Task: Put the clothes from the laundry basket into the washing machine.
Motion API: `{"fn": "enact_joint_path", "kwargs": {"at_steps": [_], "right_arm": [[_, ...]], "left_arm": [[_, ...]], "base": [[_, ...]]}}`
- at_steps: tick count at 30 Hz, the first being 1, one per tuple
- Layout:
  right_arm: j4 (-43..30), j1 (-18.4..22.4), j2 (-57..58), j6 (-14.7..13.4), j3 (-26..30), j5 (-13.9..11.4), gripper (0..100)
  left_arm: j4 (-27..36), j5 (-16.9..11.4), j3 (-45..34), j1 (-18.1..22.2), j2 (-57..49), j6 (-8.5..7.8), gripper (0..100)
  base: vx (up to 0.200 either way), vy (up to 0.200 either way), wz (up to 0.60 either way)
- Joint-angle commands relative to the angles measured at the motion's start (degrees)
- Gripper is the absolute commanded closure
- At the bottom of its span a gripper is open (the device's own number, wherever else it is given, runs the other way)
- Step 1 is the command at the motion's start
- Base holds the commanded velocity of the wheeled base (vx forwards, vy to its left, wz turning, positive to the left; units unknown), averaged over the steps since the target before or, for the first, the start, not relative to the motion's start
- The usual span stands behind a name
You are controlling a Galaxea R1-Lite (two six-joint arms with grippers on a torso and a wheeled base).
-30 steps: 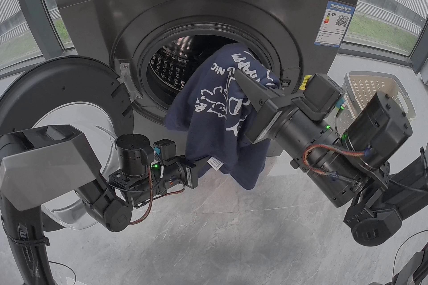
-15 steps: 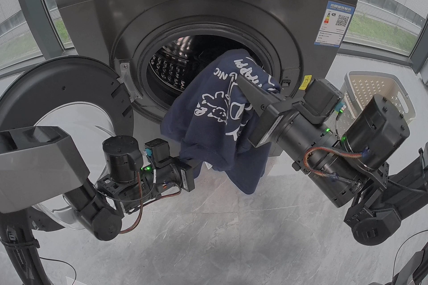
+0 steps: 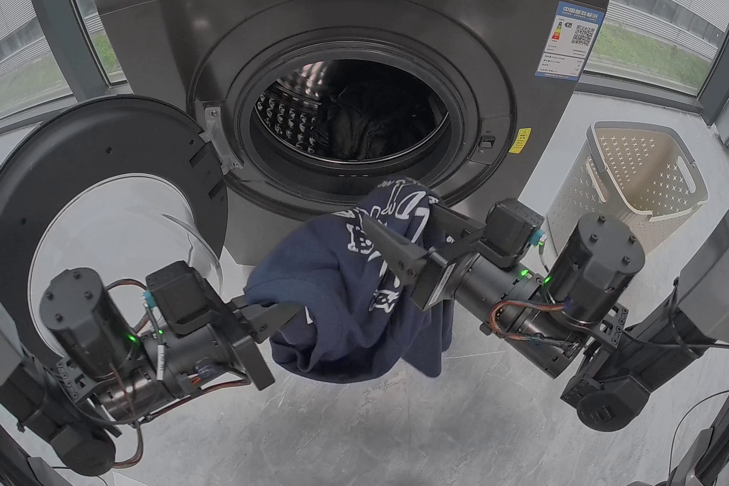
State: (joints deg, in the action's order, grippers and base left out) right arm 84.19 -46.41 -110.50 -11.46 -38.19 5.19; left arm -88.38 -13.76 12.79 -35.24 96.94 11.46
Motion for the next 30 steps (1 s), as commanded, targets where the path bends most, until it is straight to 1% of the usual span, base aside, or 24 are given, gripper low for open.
{"fn": "enact_joint_path", "kwargs": {"at_steps": [1,6,7,10,12,14,19,22,23,24,27,30], "right_arm": [[0.01,0.71,-3.94,-0.05,2.33,-0.27,0],[-0.34,0.18,-4.2,0.74,6.46,-0.36,0],[-0.25,-0.08,-4.47,0.82,7.26,-0.27,0],[-0.08,0.18,-4.64,0.82,8.05,-0.27,0],[-0.08,0.53,-4.82,0.74,8.13,-0.1,0],[-0.08,0.62,-4.9,0.74,8.22,0.08,0],[-0.25,-0.08,-4.9,0.82,8.57,0.34,0],[-0.34,-0.17,-4.9,0.82,8.57,0.26,0],[-0.25,-0.26,-4.73,0.82,8.75,0.34,0],[-0.25,-0.26,-4.73,0.82,8.93,0.34,0],[-0.25,-0.44,-4.82,0.82,9.19,0.34,0],[-0.16,-1.23,-4.82,0.91,9.45,0.26,0]], "left_arm": [[-0.74,-0.12,-1.01,-2.11,-9.05,1.02,100],[-0.74,0.14,1.01,-1.5,-7.91,1.02,100],[-0.74,0.58,2.24,-1.41,-6.76,0.93,100],[-0.74,0.67,3.74,-1.06,-5.71,0.93,100],[-0.74,0.67,4.44,0.0,-4.83,1.02,100],[-0.74,0.67,5.23,1.05,-3.86,0.76,100],[-0.74,1.72,6.99,3.87,-2.11,0.67,100],[-0.74,1.72,6.99,3.95,-2.11,0.67,100],[-0.74,1.99,7.87,5.71,-1.31,0.76,100],[-0.74,2.25,8.22,6.24,-1.23,0.76,100],[-0.74,3.22,9.1,6.94,0.0,0.76,100],[-0.74,4.8,9.45,6.94,0.97,0.67,100]], "base": [[0.0,0.0,0.0],[0.0,0.0,0.0],[0.0,0.0,0.0],[0.0,0.0,0.0],[0.0,0.0,0.0],[0.0,0.0,0.0],[0.0,0.0,0.0],[0.0,0.0,0.0],[0.0,0.0,0.0],[0.0,0.0,0.0],[0.0,0.0,0.0],[0.0,0.0,0.0]]}}
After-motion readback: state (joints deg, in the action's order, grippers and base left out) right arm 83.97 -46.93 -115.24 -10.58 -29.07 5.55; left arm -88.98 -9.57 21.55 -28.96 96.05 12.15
